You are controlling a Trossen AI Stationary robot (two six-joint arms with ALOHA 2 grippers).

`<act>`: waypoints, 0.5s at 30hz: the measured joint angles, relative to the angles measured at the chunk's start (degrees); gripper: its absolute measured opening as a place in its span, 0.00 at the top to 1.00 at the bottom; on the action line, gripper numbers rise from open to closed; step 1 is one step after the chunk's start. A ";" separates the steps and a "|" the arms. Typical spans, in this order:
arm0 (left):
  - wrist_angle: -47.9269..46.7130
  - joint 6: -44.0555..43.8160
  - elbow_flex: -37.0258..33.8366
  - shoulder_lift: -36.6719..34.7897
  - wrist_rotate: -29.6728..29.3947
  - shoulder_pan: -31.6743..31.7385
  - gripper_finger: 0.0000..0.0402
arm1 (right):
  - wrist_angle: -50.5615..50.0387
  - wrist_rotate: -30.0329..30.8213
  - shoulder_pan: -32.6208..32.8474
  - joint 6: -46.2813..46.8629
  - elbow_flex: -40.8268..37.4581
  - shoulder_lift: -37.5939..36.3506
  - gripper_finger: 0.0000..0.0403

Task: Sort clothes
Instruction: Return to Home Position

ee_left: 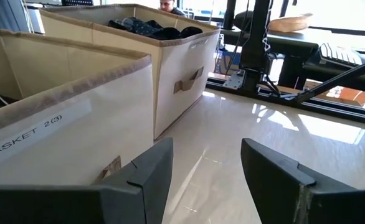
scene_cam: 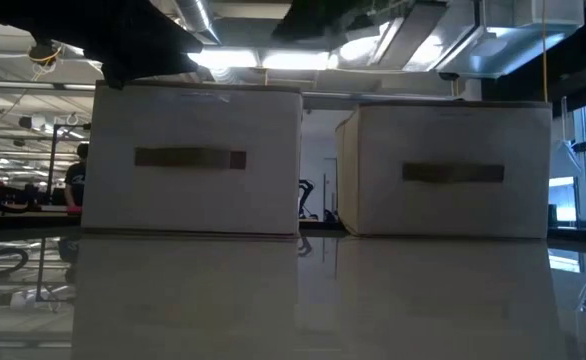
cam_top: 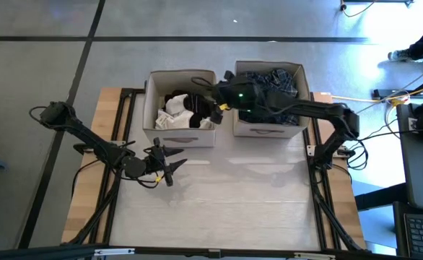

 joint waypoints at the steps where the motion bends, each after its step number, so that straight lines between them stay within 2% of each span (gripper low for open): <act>1: 0.00 -0.06 0.00 0.00 0.11 -0.11 0.55 | -3.27 0.02 0.71 0.02 1.43 -0.95 0.52; 5: 0.02 0.18 0.00 0.00 0.42 -0.39 0.55 | -17.68 0.00 5.20 0.30 5.65 -5.57 0.49; 11: 0.01 0.92 0.00 -0.01 1.17 -0.65 0.55 | -32.14 -0.72 13.44 4.72 5.66 -14.35 0.53; 15: 0.35 2.04 0.00 -0.35 8.45 0.17 0.55 | -36.33 -4.93 17.84 8.45 0.64 -20.20 0.57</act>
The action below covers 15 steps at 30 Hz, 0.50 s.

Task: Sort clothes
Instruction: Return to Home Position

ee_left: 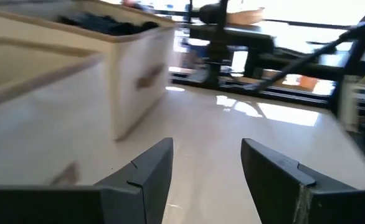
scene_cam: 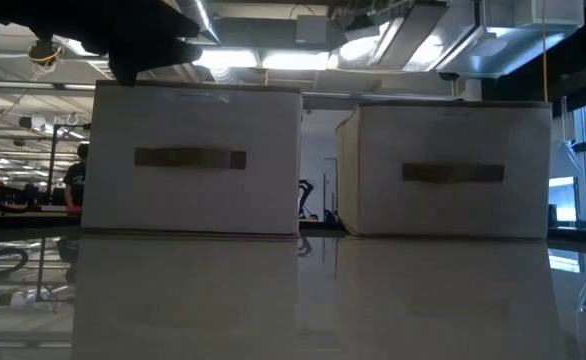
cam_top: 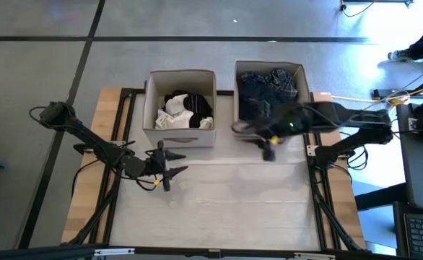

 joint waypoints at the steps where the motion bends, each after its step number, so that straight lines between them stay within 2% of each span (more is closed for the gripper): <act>1: 0.29 0.01 0.05 -0.11 2.11 0.37 0.55 | 0.17 -1.40 0.97 0.80 -2.08 -1.70 0.58; 4: 0.26 0.21 0.09 -0.68 4.96 1.31 0.55 | 3.51 -3.69 3.91 3.34 -10.19 -7.21 0.61; 10: -0.13 3.24 0.09 -2.91 5.92 3.77 0.56 | 15.81 -4.46 7.91 6.25 -29.37 -18.02 0.71; 15: -1.16 5.92 0.09 -7.07 10.61 5.90 0.67 | 27.19 -9.91 8.01 8.01 -43.13 -25.76 0.82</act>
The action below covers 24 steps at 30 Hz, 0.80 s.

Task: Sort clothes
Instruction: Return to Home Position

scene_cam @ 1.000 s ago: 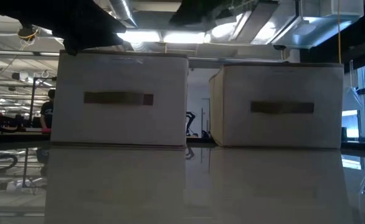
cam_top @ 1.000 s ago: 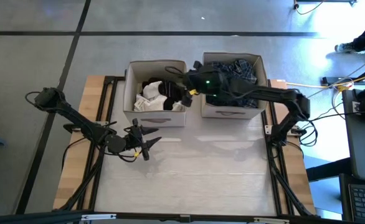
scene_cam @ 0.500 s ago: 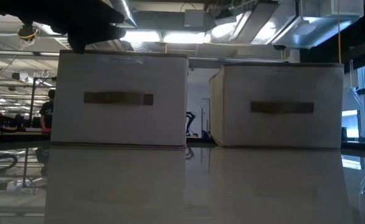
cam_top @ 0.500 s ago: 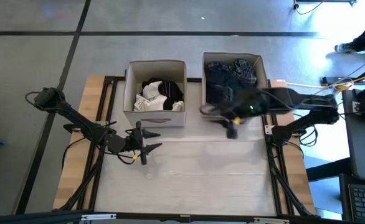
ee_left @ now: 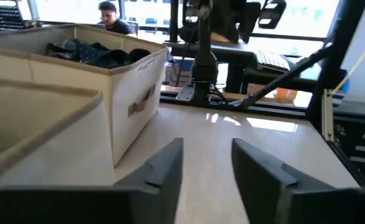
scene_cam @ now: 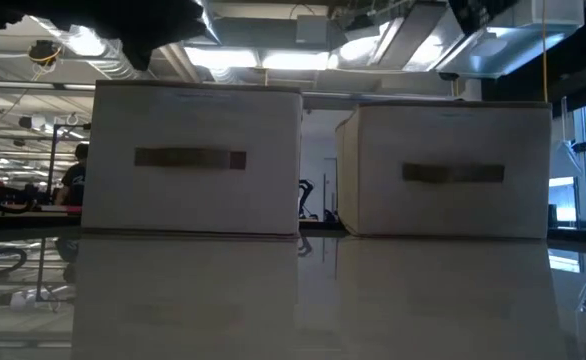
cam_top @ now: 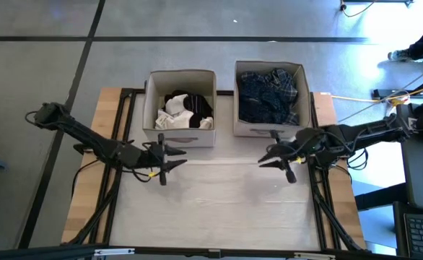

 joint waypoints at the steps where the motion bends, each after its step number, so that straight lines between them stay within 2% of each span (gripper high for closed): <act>1: -0.83 0.45 0.00 -0.91 0.95 0.40 0.71 | 2.41 -1.05 0.00 0.03 -2.48 -1.14 0.84; 6: -7.34 0.92 -0.05 -5.84 2.41 2.37 0.90 | 10.42 -1.78 -0.11 -0.22 -11.54 -6.15 0.95; 9: -7.74 0.93 -1.82 -9.16 2.99 2.99 0.98 | 14.54 -1.78 -0.11 -0.25 -15.99 -8.63 0.99; 18: -4.30 -1.04 -11.47 -20.29 7.70 3.55 1.00 | 24.51 -1.79 -0.11 -0.03 -27.15 -15.60 0.97; 24: -3.03 -2.20 -15.96 -25.56 8.06 3.55 0.99 | 31.51 -1.79 -0.11 0.67 -34.76 -20.03 0.99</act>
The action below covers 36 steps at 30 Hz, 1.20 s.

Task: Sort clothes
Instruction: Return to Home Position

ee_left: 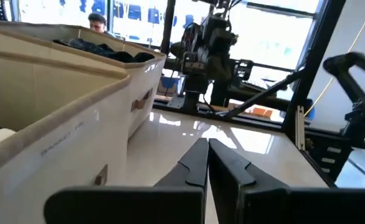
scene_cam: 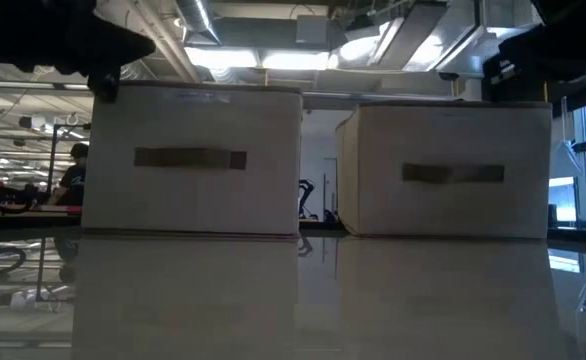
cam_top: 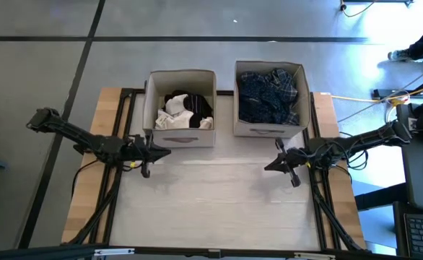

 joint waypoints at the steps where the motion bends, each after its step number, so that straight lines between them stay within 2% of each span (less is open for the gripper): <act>1: 0.18 0.03 -0.59 -0.80 0.15 0.00 1.00 | 1.27 0.02 0.00 0.70 -1.19 -0.71 0.98; 5: 0.31 0.40 -2.83 -3.74 1.22 0.00 0.99 | 5.44 0.02 0.00 2.33 -5.55 -3.75 0.97; 11: 1.21 3.47 -6.29 -9.64 7.35 0.00 1.00 | 6.30 0.02 0.00 4.24 -10.29 -8.45 0.97; 16: -1.62 6.14 -7.80 -15.77 7.67 0.26 1.00 | 8.63 0.04 0.04 5.48 -13.76 -11.82 0.97; 24: -7.86 7.75 -7.80 -24.58 7.41 2.67 1.00 | 4.52 0.83 0.01 3.49 -13.74 -15.10 0.97; 28: -12.99 6.52 -7.80 -28.88 6.41 3.95 1.00 | -1.02 6.19 0.00 3.80 -13.72 -19.82 0.96; 32: -17.40 5.47 -7.80 -32.57 6.28 4.80 1.00 | -4.52 6.14 0.01 3.83 -13.72 -25.68 0.96; 36: -17.14 6.42 -7.80 -32.31 6.10 4.98 1.00 | -6.37 6.24 0.09 3.61 -13.74 -31.13 0.96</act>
